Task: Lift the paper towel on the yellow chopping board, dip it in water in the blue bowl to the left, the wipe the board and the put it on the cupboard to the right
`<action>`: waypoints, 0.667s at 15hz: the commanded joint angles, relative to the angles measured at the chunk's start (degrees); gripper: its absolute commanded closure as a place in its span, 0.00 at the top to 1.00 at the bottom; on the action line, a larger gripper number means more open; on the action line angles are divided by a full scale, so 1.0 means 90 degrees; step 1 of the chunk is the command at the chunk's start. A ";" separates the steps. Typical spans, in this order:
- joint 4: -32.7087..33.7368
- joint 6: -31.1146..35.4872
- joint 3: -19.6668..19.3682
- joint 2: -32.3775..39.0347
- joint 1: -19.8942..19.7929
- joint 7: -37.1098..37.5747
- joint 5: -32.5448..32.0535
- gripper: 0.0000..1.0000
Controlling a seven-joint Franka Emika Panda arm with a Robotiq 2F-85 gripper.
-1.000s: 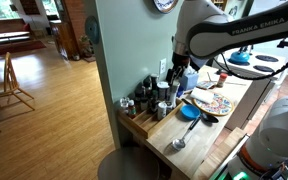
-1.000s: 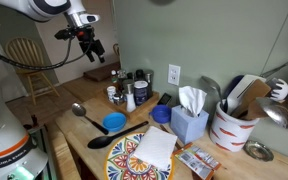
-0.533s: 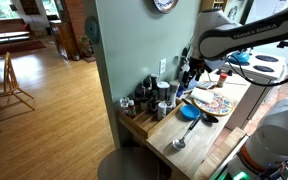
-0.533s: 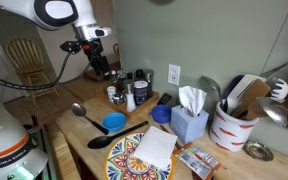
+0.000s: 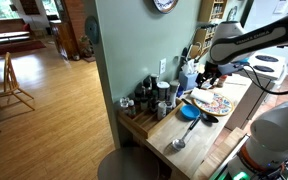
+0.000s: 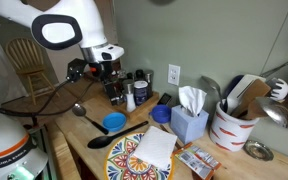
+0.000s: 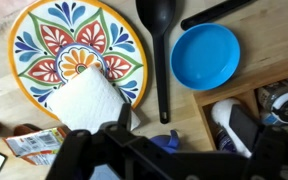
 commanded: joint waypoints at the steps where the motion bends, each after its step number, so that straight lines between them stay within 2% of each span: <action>1: 0.0017 0.0734 0.0048 0.0868 -0.0402 0.0506 -0.0118 1.00; 7: 0.0023 0.1920 -0.0062 0.1992 -0.0812 0.1040 -0.0181 1.00; 8: 0.0014 0.1522 -0.0014 0.1633 -0.0692 0.0844 -0.0093 1.00; 10: 0.0049 0.1605 -0.0029 0.1784 -0.0706 0.0855 -0.0099 1.00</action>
